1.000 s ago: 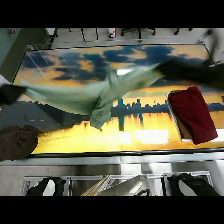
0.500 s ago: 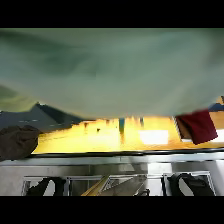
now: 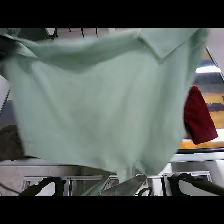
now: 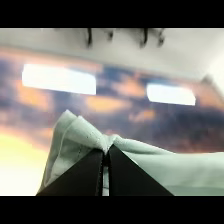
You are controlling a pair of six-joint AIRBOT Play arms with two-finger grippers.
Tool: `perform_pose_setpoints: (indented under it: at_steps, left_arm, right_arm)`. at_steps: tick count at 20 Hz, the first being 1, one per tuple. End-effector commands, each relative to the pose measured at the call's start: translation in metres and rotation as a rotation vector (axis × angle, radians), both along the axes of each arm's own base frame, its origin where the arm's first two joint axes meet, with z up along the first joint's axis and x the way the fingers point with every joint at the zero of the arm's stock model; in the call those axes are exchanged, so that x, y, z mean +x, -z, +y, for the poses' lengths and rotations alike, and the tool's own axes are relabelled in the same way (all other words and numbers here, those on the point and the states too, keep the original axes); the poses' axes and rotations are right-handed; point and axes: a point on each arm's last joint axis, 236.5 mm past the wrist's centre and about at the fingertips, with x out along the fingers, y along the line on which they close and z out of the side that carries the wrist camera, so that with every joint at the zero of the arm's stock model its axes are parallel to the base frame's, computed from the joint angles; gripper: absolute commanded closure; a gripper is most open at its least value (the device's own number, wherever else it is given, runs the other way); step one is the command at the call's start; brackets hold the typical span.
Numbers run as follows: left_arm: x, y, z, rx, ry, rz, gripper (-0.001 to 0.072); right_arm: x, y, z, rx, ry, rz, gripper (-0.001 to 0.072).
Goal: Fold the shirts.
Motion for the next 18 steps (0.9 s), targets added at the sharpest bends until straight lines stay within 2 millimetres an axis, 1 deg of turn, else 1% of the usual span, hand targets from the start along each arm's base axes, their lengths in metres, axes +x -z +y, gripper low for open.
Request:
perform_pose_setpoints:
  at_steps: [1, 2, 3, 4, 5, 6, 7, 8, 9, 11, 12, 13, 14, 15, 17, 18]
  left_arm:
    - [0.057, 0.173, 0.0, 0.119, 0.027, 0.323, 0.0696]
    - [0.069, 0.216, 0.008, 0.149, 0.021, 0.4, 0.0696]
    - [0.079, 0.255, 0.02, 0.173, 0.009, 0.465, 0.0696]
    - [0.088, 0.283, 0.028, 0.171, 0.002, 0.512, 0.0696]
    - [0.099, 0.308, 0.036, 0.159, -0.006, 0.552, 0.0696]
    - [0.108, 0.326, 0.044, 0.152, -0.015, 0.575, 0.0696]
    - [0.119, 0.342, 0.05, 0.145, -0.021, 0.588, 0.0696]
    - [0.129, 0.35, 0.056, 0.142, -0.028, 0.588, 0.0696]
    - [0.139, 0.355, 0.057, 0.143, -0.028, 0.579, 0.0696]
    - [0.156, 0.355, 0.058, 0.148, -0.022, 0.558, 0.0696]
    - [0.162, 0.354, 0.059, 0.15, -0.019, 0.549, 0.0696]
    - [0.165, 0.356, 0.059, 0.151, -0.017, 0.548, 0.0696]
    - [0.166, 0.36, 0.06, 0.152, -0.02, 0.55, 0.0696]
    - [0.165, 0.367, 0.064, 0.158, -0.031, 0.555, 0.0696]
    - [0.162, 0.38, 0.069, 0.151, -0.048, 0.569, 0.0696]
    - [0.159, 0.386, 0.069, 0.152, -0.045, 0.582, 0.0696]
  right_arm:
    - [0.091, 0.147, 0.024, 0.026, -0.043, 0.3, 0.069]
    - [0.108, 0.183, 0.026, 0.034, -0.038, 0.361, 0.069]
    - [0.124, 0.218, 0.025, 0.049, -0.022, 0.417, 0.069]
    - [0.137, 0.245, 0.024, 0.069, -0.001, 0.459, 0.0689]
    - [0.148, 0.267, 0.022, 0.089, 0.022, 0.493, 0.0689]
    - [0.157, 0.288, 0.022, 0.105, 0.037, 0.517, 0.069]
    - [0.164, 0.302, 0.023, 0.121, 0.047, 0.53, 0.069]
    - [0.169, 0.311, 0.023, 0.133, 0.058, 0.532, 0.0689]
    - [0.176, 0.314, 0.023, 0.138, 0.076, 0.517, 0.0689]
    - [0.185, 0.309, 0.02, 0.148, 0.109, 0.473, 0.069]
    - [0.186, 0.308, 0.02, 0.143, 0.113, 0.467, 0.0689]
    - [0.183, 0.313, 0.019, 0.116, 0.108, 0.478, 0.069]
    - [0.178, 0.323, 0.017, 0.073, 0.108, 0.509, 0.069]
    - [0.172, 0.339, 0.01, 0.023, 0.128, 0.563, 0.0691]
    - [0.155, 0.377, -0.008, -0.108, 0.203, 0.68, 0.069]
    - [0.144, 0.395, -0.014, -0.17, 0.228, 0.735, 0.069]
